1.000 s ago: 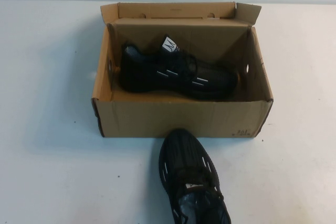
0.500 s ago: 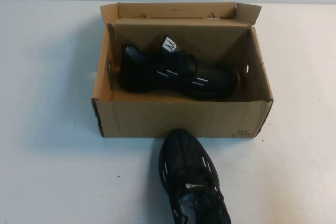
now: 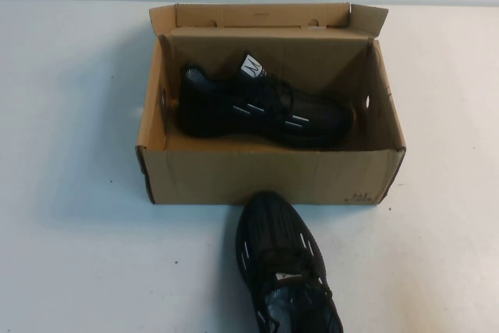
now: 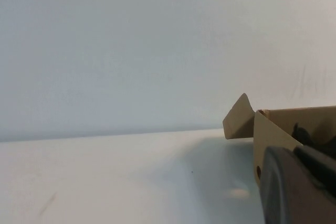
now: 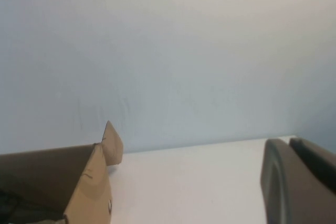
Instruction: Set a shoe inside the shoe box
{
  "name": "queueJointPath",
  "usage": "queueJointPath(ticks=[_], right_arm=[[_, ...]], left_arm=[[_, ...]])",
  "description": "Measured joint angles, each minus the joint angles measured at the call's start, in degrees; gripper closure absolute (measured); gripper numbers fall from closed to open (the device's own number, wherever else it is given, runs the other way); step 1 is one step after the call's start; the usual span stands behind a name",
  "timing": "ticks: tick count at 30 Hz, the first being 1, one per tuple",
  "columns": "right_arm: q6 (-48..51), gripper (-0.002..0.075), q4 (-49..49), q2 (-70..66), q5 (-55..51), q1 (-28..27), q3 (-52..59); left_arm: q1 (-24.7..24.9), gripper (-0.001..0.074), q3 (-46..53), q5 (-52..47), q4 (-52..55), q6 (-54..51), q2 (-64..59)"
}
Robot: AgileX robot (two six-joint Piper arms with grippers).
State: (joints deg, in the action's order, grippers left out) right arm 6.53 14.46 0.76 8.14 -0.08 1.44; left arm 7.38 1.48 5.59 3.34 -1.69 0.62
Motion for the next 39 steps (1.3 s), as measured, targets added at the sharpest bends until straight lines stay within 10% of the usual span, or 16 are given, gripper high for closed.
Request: queueJointPath(ticks=[13, 26, 39], right_arm=[[0.0, 0.0742, 0.0, 0.0, 6.6, 0.0, 0.0], [-8.33, 0.0742, 0.77, 0.1, 34.53, 0.0, -1.56], [-19.85, 0.0742, 0.9, -0.54, 14.88, 0.0, -28.18]], left_arm=[[0.0, 0.0738, 0.0, 4.67, -0.11, 4.86, 0.0], [0.0, 0.0738, -0.34, 39.98, -0.11, 21.04, 0.22], [0.0, 0.0738, -24.68, 24.1, 1.46, 22.75, 0.3]])
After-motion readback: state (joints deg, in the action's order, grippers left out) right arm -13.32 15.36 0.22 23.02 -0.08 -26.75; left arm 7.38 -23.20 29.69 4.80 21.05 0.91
